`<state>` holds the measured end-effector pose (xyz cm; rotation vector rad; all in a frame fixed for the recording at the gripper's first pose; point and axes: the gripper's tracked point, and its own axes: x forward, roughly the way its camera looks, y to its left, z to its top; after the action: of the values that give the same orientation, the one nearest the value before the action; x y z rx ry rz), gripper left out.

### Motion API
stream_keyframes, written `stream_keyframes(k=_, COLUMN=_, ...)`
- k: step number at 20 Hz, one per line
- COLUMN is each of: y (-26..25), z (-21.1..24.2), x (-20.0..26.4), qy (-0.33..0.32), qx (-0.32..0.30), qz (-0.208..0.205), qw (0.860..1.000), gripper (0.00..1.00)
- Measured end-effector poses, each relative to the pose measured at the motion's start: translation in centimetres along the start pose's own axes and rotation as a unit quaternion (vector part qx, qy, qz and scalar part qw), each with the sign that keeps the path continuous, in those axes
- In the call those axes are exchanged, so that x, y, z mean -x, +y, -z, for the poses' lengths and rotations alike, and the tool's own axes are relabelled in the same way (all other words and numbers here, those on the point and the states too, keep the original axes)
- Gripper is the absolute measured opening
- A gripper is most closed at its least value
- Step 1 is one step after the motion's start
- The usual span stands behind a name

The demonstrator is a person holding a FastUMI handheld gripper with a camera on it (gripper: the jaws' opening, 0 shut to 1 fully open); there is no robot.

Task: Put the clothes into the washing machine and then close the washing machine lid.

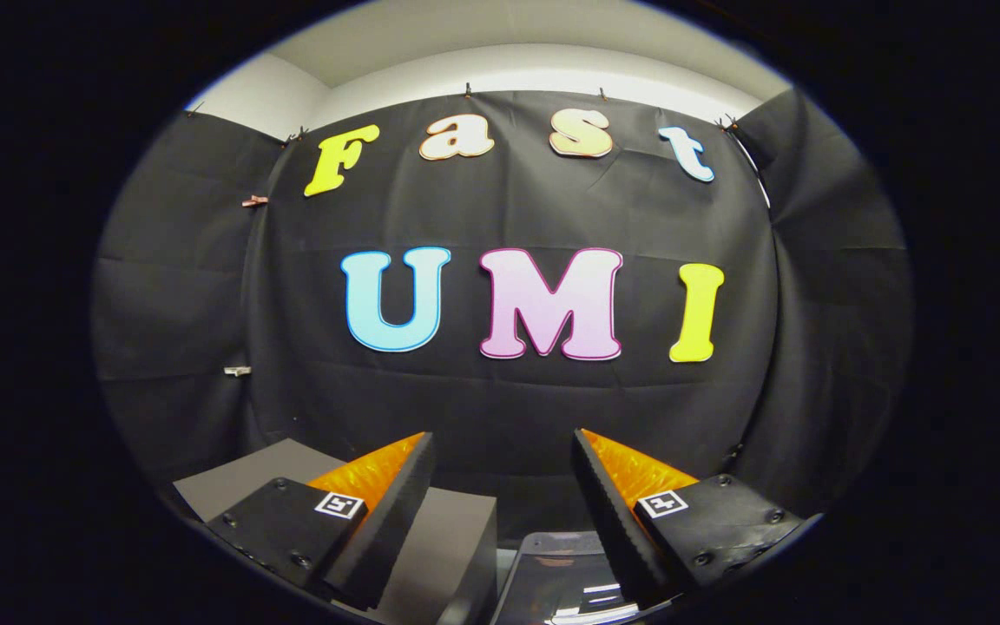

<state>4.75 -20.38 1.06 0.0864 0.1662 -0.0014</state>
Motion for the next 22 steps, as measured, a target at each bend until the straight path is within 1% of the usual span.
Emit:
stream_keyframes(k=6, y=0.1, z=-0.3, x=0.5, qy=-0.005, qx=0.009, qz=-0.002, qw=1.000, gripper=0.99)
stream_keyframes(k=22, y=0.1, z=-1.0, x=1.1, qy=-0.006, qx=0.008, qz=-0.008, qw=1.000, gripper=0.99)
